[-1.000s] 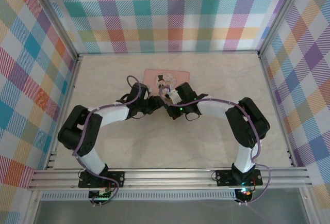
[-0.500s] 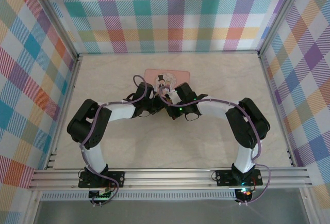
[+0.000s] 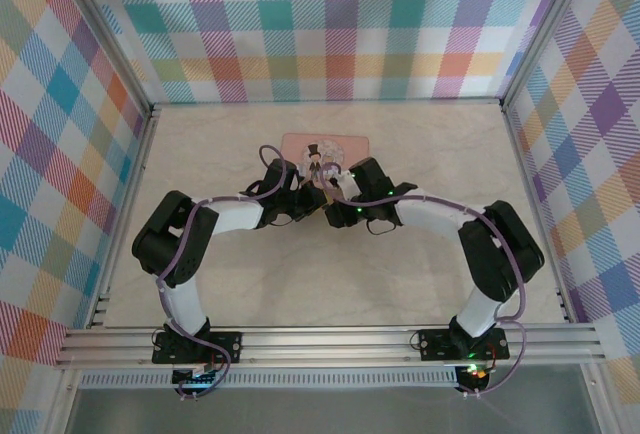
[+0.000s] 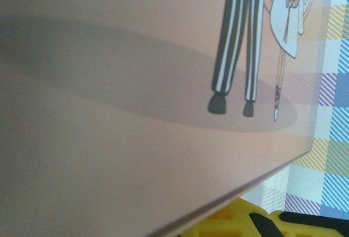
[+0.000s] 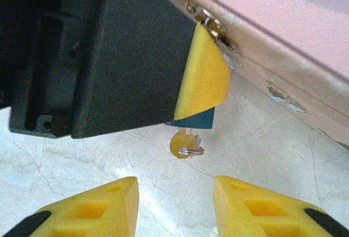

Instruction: Unlock a padlock with a key

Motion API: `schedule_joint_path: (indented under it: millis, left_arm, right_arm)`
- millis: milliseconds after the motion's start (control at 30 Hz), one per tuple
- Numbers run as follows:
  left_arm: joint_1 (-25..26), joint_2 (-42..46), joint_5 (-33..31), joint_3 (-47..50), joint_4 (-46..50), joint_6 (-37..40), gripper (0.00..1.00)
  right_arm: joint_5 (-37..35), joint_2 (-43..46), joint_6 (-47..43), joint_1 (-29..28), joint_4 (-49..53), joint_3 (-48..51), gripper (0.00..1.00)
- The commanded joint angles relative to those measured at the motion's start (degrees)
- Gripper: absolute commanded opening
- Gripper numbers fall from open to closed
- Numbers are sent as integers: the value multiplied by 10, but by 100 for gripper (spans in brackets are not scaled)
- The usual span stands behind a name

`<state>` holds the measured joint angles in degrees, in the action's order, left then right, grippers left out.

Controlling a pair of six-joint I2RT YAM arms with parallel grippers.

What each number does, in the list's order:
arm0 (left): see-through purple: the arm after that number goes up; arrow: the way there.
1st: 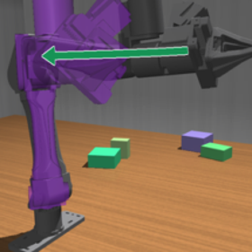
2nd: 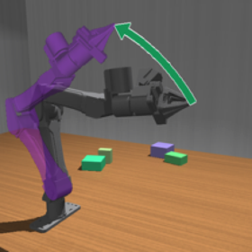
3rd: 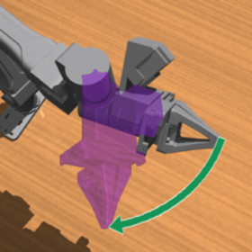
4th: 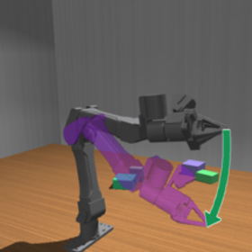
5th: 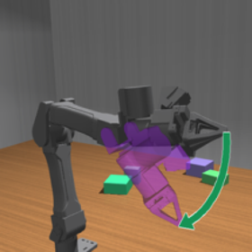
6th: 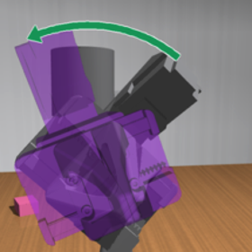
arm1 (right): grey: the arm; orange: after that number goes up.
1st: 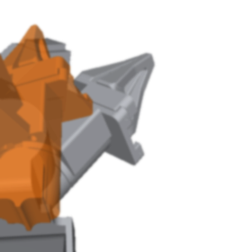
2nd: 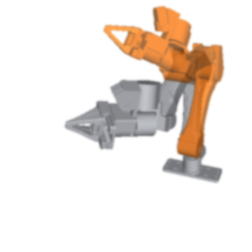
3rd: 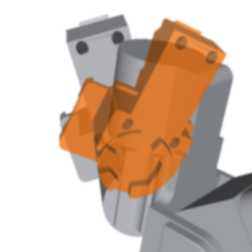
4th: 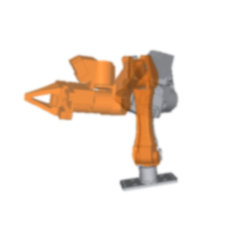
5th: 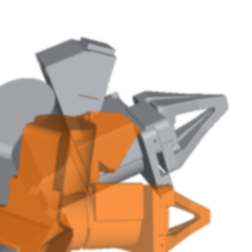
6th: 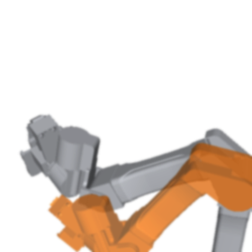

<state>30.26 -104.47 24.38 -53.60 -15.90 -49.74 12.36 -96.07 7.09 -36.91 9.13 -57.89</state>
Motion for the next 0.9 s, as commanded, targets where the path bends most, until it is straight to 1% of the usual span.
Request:
schedule_joint_path:
  millis: [0, 167, 333, 733, 867]
  left_arm:
    - [-3, 0, 53, -7, -7, -39, 1]
    - [-5, 12, 55, -9, 0, -38, 1]
    - [-6, 12, 56, -8, -3, -39, 1]
    - [-8, 21, 61, -5, -5, -43, 1]
    - [-9, 24, 63, -5, -5, -43, 1]
  right_arm:
    - [13, 12, 11, 3, 8, 4, 43]
    - [15, 5, 8, 1, 8, -6, 46]
    - [4, -9, 0, -6, 16, -23, 47]
    - [-72, -51, -15, -33, 48, -73, 47]
    - [-84, -56, -14, -36, 49, -80, 46]
